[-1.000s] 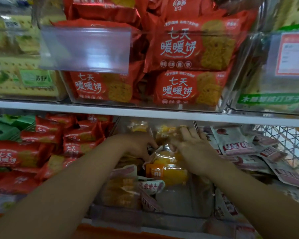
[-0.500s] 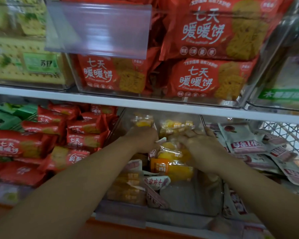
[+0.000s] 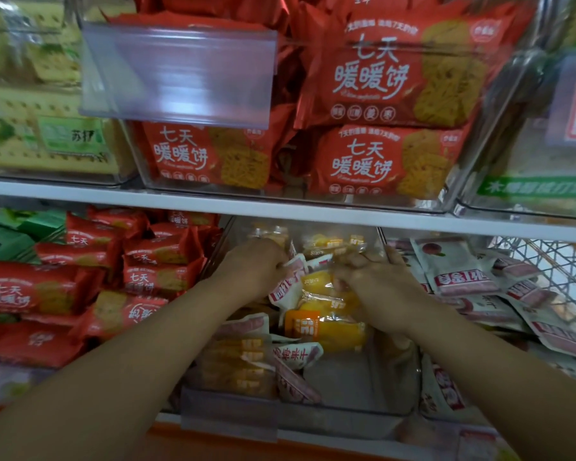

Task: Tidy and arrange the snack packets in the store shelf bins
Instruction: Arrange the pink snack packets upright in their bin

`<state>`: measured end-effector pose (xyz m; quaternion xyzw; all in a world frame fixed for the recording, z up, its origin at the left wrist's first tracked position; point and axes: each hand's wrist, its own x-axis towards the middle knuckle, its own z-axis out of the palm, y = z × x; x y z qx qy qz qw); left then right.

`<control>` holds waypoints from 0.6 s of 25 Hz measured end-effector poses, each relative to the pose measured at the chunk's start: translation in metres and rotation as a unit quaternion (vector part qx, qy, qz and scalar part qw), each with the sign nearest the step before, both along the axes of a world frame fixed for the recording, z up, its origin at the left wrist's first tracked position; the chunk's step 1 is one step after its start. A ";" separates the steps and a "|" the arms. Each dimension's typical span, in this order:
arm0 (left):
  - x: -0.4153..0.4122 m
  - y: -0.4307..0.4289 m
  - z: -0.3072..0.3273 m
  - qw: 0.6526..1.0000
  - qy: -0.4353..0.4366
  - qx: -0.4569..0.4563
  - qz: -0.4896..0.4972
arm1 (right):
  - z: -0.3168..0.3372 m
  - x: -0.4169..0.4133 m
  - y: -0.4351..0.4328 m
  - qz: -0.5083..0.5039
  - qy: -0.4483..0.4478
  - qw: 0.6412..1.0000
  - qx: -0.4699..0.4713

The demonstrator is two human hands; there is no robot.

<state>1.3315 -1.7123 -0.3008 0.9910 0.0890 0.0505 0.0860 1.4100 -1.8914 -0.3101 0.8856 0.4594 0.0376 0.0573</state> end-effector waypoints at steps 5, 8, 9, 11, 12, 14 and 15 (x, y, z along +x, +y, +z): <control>-0.046 -0.001 0.012 0.962 -0.226 -0.124 0.091 | 0.001 0.005 0.004 -0.007 -0.013 0.999 -0.043; -0.076 0.003 0.011 0.922 -0.294 -0.205 0.149 | 0.006 0.014 0.012 -0.008 -0.027 0.996 -0.085; -0.085 0.003 0.011 0.908 -0.306 -0.234 0.166 | 0.008 0.015 0.015 -0.006 -0.024 0.995 -0.097; -0.106 0.002 0.013 0.878 -0.333 -0.287 0.190 | 0.010 0.014 0.018 -0.006 -0.006 0.994 -0.105; -0.116 0.000 0.014 0.864 -0.347 -0.306 0.199 | 0.010 0.013 0.018 -0.001 0.001 0.996 -0.092; -0.133 -0.002 0.011 0.836 -0.371 -0.340 0.219 | 0.011 0.008 0.021 0.011 -0.002 0.999 -0.034; -0.139 -0.002 0.005 0.823 -0.380 -0.355 0.230 | 0.011 0.004 0.025 0.019 -0.005 1.000 0.001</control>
